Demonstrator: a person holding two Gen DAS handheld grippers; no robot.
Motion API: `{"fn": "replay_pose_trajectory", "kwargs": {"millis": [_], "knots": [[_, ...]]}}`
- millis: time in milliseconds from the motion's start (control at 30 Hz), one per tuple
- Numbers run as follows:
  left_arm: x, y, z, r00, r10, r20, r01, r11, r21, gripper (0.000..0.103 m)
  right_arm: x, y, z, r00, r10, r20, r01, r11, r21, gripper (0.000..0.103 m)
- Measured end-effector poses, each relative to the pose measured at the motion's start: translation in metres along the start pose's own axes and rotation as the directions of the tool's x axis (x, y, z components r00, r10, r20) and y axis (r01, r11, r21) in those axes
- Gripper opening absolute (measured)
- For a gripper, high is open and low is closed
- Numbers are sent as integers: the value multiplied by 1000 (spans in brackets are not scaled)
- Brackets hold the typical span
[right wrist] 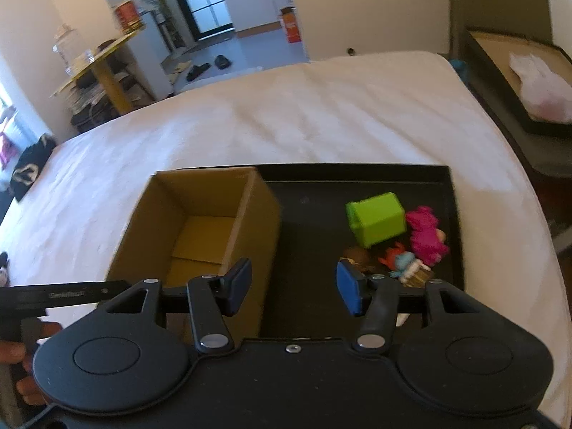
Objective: Organize rigid objects
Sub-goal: 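Open the right gripper to drop the sofa into the box, then move the right gripper to the white power adapter and grasp it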
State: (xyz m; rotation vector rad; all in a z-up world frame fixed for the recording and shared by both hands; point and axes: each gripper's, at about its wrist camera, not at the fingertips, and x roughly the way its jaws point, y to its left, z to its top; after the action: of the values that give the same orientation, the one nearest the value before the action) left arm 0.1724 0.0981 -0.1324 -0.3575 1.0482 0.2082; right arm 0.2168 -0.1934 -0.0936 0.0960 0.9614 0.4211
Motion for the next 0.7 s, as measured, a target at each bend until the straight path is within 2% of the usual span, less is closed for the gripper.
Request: {"fn": "replay_pose_trajectory", "kwargs": {"millis": [400,567,700], "knots": [[-4,-19,-1,995,102,24,-103,993,60,69,22,-62,-14,1000,2,-27,3,988,157,64],[-6,-29,0,992,125,33,-127,990,69,69,33,-74,-22,999,2,-44,5,985,174,64],[-10,-33,2,989,140,52,-144,987,70,69,45,-81,-26,997,2,-76,8,990,139,64]]}}
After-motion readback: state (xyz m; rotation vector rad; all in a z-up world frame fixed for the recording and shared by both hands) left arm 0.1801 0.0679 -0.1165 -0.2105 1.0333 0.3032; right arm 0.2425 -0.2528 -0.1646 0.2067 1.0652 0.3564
